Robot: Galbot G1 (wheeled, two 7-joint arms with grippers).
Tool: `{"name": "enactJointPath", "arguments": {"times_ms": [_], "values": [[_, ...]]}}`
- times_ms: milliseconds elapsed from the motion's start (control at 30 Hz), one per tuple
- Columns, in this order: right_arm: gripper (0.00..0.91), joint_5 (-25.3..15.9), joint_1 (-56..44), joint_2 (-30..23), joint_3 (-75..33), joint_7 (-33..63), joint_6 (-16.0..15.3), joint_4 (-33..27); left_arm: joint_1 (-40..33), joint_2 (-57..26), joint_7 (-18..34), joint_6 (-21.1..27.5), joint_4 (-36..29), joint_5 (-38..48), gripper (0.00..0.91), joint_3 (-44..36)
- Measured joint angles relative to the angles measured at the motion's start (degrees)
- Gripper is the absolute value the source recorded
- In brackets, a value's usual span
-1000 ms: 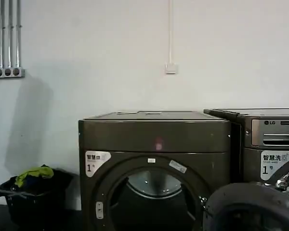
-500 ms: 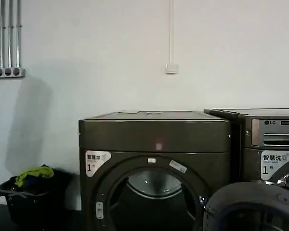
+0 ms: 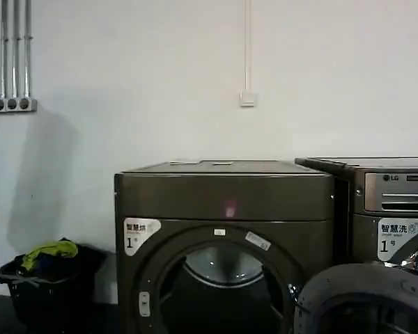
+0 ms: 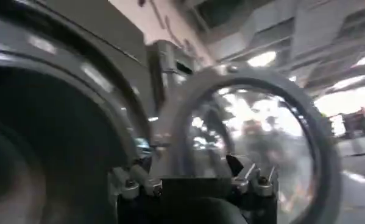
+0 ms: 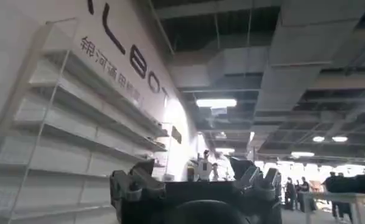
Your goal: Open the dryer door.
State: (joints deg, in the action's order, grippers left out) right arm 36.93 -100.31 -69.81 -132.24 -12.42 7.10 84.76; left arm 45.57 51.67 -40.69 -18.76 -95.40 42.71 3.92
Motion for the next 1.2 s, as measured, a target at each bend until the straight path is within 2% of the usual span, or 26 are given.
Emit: {"name": "enactJointPath", "arguments": {"times_ms": [167,567,733,967,1200], "values": [[0.907,-0.2,0.7,0.7,0.9,0.0,0.1,-0.1,6.8,-4.8,4.8,1.3,-3.4,-3.2,0.907,6.3],[0.907,-1.2,1.5,2.5,2.1,-0.8,0.5,-2.2,17.9,-14.1,20.2,16.1,-9.4,-0.3,0.907,18.3],[0.907,-1.1,1.1,3.1,1.8,-0.9,0.7,-3.3,22.5,-16.9,26.0,26.4,-12.3,3.3,0.907,24.5],[0.907,-1.1,0.7,3.1,1.7,-0.9,0.8,-4.0,27.9,-19.6,29.8,41.3,-16.5,9.3,0.907,31.7],[0.907,-1.1,0.5,3.2,1.6,-0.9,0.8,-4.2,28.6,-22.5,36.5,57.8,-17.5,15.3,0.907,36.8]]}}
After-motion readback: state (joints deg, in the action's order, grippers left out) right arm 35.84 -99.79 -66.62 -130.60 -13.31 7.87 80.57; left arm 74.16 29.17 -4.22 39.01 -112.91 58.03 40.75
